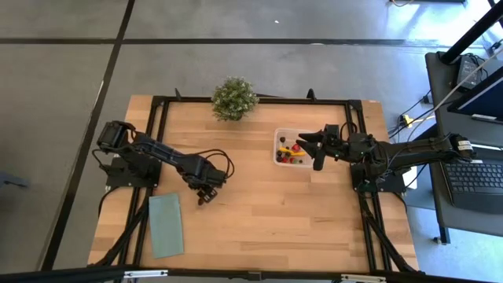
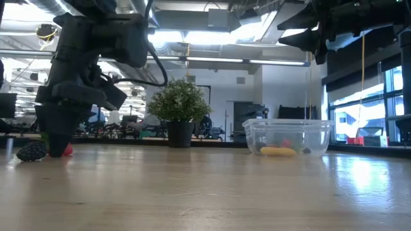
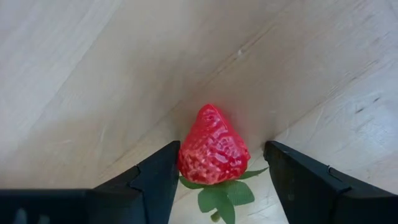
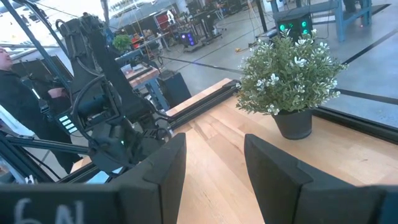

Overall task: Pick and placing Produce into tupperware
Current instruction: Put the strawberry into the transparent bin

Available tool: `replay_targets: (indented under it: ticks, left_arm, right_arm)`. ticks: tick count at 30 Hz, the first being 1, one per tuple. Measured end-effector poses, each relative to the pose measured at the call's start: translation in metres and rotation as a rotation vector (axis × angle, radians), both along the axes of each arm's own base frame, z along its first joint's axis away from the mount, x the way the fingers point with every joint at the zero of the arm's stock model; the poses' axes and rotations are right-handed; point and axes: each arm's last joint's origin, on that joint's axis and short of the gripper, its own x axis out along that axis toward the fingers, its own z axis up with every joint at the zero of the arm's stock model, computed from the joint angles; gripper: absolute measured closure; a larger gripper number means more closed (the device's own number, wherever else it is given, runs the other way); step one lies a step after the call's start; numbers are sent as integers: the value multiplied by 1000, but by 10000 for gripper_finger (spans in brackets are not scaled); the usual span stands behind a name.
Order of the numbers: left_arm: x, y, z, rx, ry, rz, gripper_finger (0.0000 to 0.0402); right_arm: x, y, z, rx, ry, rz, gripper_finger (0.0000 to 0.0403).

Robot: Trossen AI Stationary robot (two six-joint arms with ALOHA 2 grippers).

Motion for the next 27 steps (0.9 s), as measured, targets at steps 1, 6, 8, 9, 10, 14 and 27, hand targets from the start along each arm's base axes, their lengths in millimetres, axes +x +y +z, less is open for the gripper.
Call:
replay_targets:
  ticks: [1,6,8,9,10,14,27]
  left_arm:
    - [0,0,0,1,-1,0,175]
    - [0,0,0,4,-2,-1,208]
    - [0,0,0,4,-3,-1,222]
    - [0,0,0,5,-5,-3,229]
    - [1,0,0,6,-7,-10,237]
    - [1,0,0,10,-8,-25,268]
    - [1,1,-1,27,-14,-34,339]
  right_arm:
    - [0,0,0,0,0,0,238]
    - [0,0,0,0,0,0,238]
    - [0,0,0,0,0,0,238]
    - [0,0,0,0,0,0,238]
    - [0,0,0,0,0,0,238]
    - [0,0,0,0,0,0,238]
    - [0,0,0,-2,1,1,238]
